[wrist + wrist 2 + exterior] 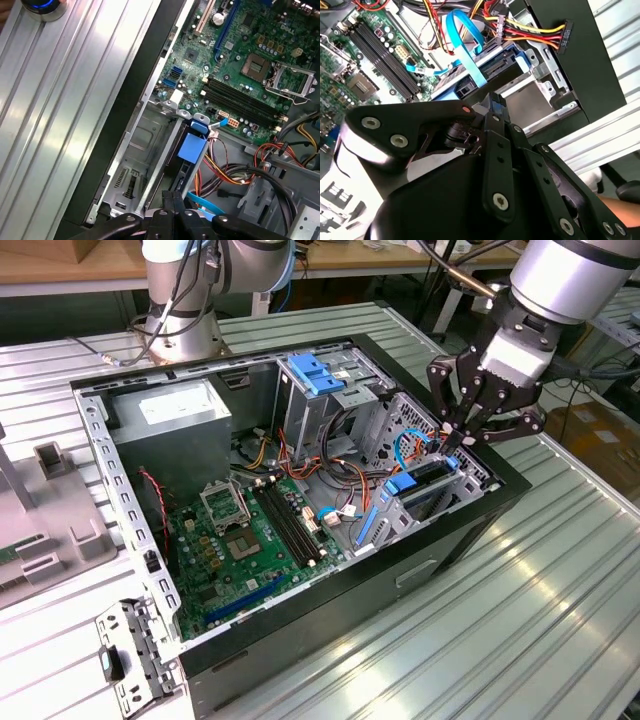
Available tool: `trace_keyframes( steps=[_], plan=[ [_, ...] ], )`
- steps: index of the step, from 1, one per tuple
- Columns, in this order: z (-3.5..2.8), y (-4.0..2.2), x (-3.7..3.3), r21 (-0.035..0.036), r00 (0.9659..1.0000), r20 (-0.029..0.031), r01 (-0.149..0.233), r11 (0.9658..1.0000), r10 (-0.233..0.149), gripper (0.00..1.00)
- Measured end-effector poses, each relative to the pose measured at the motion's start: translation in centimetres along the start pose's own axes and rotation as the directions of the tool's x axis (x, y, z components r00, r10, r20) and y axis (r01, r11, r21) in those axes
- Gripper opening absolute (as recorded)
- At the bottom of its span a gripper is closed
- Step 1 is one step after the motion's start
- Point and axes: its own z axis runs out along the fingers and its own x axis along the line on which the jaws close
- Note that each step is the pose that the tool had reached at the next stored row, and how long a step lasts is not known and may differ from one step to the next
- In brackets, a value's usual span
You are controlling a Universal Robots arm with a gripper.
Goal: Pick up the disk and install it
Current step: 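Insert the first disk wire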
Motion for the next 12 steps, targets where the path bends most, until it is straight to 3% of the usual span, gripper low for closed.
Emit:
trace_keyframes(
  steps=[8,11,12],
  plan=[
    [0.0,0.0,0.0,-0.0017,0.9969,0.0013,0.078,0.9969,-0.078,0.11],
    [0.0,0.0,0.0,-0.0025,0.9933,0.002,0.115,0.9933,-0.115,0.11],
    [0.01,0.0,0.0,-0.0029,0.9906,0.0025,0.137,0.9906,-0.137,0.11]
  ],
)
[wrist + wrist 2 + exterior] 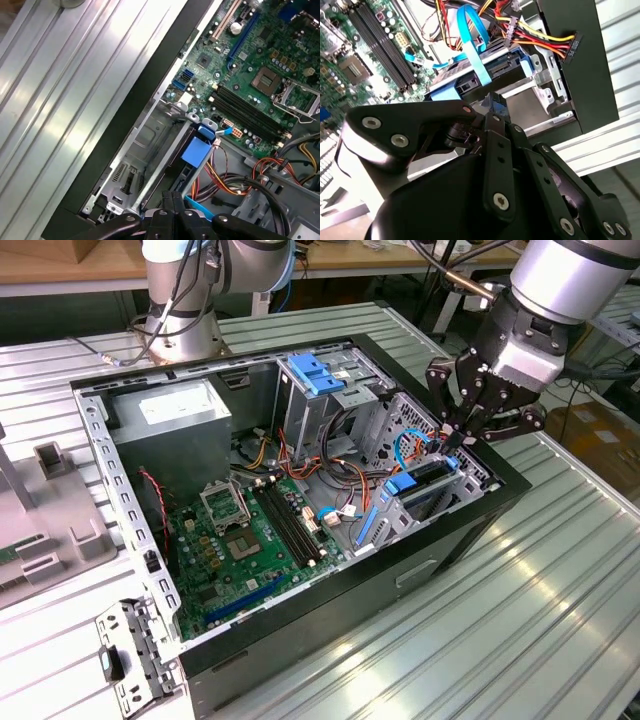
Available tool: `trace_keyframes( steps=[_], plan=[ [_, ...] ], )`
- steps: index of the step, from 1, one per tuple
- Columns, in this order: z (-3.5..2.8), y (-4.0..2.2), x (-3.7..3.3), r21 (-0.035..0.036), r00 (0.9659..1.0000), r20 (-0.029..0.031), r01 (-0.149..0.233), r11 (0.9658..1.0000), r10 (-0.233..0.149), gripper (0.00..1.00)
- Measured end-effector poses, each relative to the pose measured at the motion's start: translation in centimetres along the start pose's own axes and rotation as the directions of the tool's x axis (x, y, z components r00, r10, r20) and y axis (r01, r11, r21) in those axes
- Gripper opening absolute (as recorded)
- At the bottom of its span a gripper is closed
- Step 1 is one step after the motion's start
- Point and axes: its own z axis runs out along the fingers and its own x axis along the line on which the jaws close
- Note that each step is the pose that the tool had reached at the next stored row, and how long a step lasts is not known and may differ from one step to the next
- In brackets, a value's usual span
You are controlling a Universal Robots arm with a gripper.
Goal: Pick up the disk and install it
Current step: 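Insert the first disk wire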
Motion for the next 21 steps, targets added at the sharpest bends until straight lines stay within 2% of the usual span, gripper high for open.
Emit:
trace_keyframes(
  steps=[2,3,4,6,11,14,17,18,21],
  plan=[
    [0.0,0.0,0.0,-0.0012,0.9986,0.0008,0.053,0.9986,-0.053,0.11],
    [0.01,0.0,0.0,-0.0015,0.9977,0.0011,0.068,0.9977,-0.068,0.11],
    [0.02,0.0,0.0,-0.0023,0.9944,0.0018,0.106,0.9944,-0.106,0.11],
    [0.02,0.0,0.0,-0.0029,0.9912,0.0023,0.132,0.9912,-0.132,0.11],
    [0.02,0.0,0.0,-0.0029,0.9909,0.0024,0.135,0.9909,-0.135,0.11],
    [0.02,0.0,0.0,-0.0029,0.9908,0.0024,0.135,0.9908,-0.135,0.3],
    [0.02,0.0,0.0,-0.0029,0.9908,0.0024,0.135,0.9908,-0.135,0.36],
    [0.02,0.0,0.0,-0.0029,0.9908,0.0024,0.135,0.9908,-0.135,0.42],
    [0.03,-0.21,0.14,-0.0029,0.9908,0.0025,0.135,0.9908,-0.135,0.42]
  ],
)
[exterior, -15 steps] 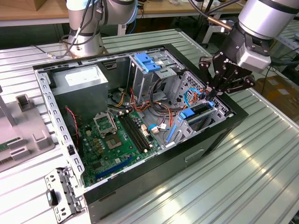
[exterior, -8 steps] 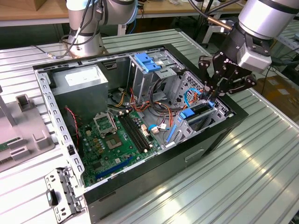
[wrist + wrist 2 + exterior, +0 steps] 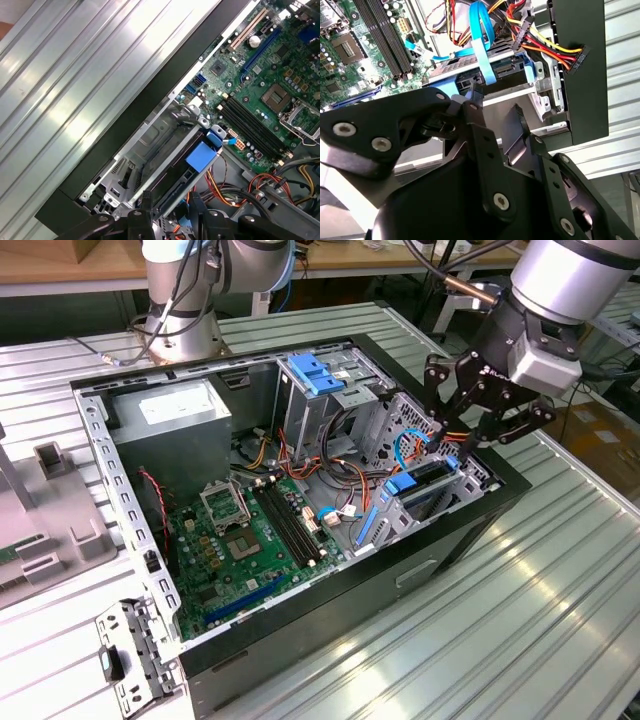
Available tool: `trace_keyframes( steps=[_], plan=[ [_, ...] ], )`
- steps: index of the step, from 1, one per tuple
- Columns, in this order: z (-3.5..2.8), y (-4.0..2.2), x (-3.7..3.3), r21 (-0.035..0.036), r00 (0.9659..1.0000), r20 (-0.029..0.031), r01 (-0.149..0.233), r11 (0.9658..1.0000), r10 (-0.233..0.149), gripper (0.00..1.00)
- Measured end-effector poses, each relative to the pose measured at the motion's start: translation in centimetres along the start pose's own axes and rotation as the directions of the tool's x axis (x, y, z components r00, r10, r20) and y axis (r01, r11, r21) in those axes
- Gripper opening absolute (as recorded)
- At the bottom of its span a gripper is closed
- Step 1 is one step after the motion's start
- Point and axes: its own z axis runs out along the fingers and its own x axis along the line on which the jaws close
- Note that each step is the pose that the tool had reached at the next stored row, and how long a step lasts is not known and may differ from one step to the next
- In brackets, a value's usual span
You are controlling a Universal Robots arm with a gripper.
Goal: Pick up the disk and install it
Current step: 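Insert the first disk wire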
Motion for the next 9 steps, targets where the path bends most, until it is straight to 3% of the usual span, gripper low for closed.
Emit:
trace_keyframes(
  steps=[9],
  plan=[
    [0.01,-1.38,1.19,0.0,1.0,0.0,0.0,1.0,0.0,0.42]
  ],
)
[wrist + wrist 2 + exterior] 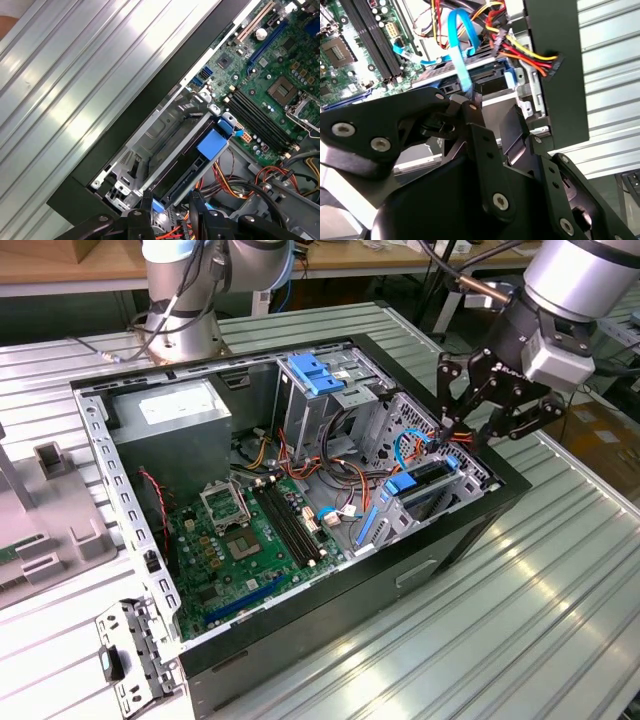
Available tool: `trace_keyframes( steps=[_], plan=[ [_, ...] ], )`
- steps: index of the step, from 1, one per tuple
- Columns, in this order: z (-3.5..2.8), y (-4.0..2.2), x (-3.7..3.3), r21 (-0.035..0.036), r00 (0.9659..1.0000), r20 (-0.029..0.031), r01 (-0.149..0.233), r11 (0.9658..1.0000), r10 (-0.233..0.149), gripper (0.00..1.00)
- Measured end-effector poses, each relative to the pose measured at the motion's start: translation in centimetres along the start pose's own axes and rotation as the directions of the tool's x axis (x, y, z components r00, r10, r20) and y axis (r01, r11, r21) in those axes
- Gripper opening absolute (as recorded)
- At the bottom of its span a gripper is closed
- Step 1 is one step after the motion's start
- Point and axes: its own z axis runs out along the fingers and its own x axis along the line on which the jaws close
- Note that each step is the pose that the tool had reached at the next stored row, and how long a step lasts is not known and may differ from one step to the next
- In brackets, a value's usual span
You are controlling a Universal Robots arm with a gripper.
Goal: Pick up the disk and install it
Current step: 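Insert the first disk wire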
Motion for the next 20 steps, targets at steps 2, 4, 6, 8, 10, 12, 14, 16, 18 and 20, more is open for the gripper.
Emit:
trace_keyframes(
  steps=[2,4,6,8,10,12,14,16,18,20],
  plan=[
    [0.0,-0.38,0.33,0.0,1.0,0.0,0.0,1.0,0.0,0.42],
    [0.01,-0.77,0.66,-0.0001,1.0,-0.0001,0.0,1.0,0.0,0.42],
    [0.01,-1.19,1.02,-0.0001,1.0,0.0,0.0,1.0,0.0,0.42],
    [0.03,-1.79,1.55,0.0,1.0,0.0,0.0,1.0,0.0,0.42],
    [0.03,-2.13,1.84,-0.0001,1.0,0.0,0.0,1.0,0.0,0.42],
    [0.04,-2.56,2.21,0.0,1.0,0.0,0.0,1.0,0.0,0.42],
    [0.04,-3.05,2.63,-0.0001,1.0,0.0,0.0,1.0,0.0,0.42],
    [0.05,-3.47,3.0,-0.0001,1.0,0.0,0.0,1.0,0.0,0.42],
    [0.06,-3.86,3.35,-0.0001,1.0,0.0,0.0,1.0,0.0,0.42],
    [0.06,-4.47,3.89,-0.0001,1.0,0.0,0.0,1.0,0.0,0.42]
  ],
)
